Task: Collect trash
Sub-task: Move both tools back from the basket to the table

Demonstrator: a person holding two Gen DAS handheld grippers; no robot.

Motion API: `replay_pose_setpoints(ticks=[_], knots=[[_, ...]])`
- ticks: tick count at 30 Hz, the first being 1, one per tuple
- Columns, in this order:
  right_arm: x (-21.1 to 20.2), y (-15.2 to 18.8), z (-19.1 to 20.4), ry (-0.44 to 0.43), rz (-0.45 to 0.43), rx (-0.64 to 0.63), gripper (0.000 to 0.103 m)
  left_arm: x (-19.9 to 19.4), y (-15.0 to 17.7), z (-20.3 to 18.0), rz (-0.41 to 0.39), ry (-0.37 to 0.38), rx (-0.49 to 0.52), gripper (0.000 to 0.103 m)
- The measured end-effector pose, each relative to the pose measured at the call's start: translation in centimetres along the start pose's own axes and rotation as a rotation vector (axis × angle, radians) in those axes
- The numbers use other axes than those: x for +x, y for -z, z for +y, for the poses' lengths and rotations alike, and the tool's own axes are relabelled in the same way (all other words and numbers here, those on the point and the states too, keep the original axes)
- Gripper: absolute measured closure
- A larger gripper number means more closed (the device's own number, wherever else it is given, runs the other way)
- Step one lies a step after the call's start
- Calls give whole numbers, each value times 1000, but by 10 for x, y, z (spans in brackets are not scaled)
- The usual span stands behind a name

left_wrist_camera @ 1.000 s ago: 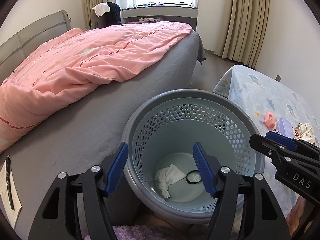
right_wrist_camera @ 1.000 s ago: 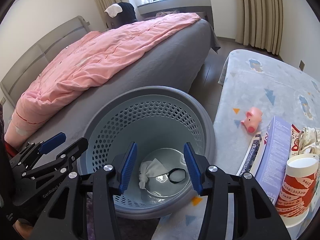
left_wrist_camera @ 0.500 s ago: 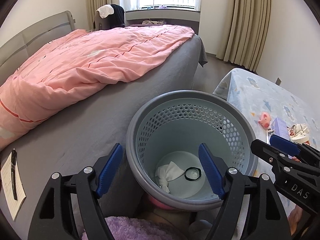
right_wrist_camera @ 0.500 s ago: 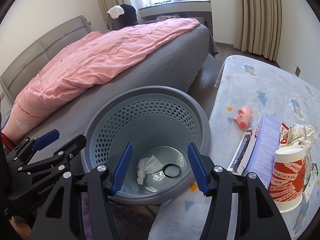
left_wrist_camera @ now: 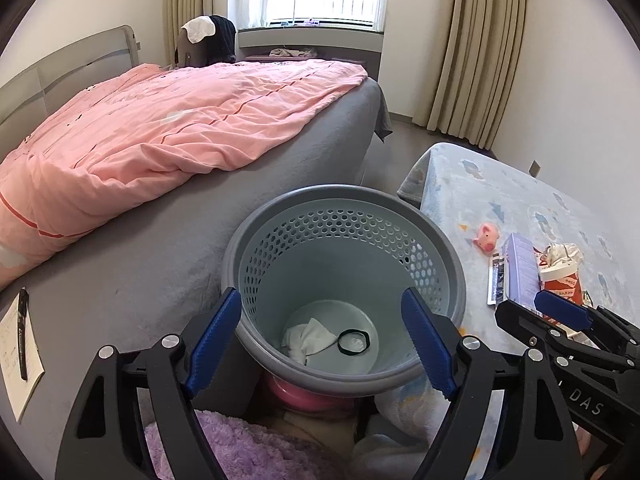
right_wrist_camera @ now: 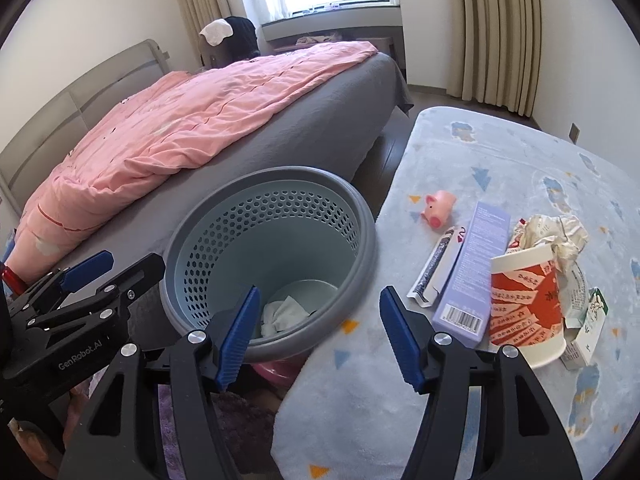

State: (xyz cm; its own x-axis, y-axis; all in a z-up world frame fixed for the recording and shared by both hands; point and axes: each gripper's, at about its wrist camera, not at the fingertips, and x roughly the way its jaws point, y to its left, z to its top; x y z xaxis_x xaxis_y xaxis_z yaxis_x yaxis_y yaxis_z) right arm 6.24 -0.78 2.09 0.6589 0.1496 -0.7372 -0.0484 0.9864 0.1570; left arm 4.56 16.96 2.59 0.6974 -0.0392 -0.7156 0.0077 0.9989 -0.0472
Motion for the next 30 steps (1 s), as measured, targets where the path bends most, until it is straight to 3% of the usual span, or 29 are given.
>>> replay_pose_setpoints(ticks=[16,30], knots=[[-52,32,-54,74,-43,80,39,-20,18,-62,-11,80,73,24],[-88,76,-132,148,-46,204,38,-26,31,-123,-4,129,143,24]])
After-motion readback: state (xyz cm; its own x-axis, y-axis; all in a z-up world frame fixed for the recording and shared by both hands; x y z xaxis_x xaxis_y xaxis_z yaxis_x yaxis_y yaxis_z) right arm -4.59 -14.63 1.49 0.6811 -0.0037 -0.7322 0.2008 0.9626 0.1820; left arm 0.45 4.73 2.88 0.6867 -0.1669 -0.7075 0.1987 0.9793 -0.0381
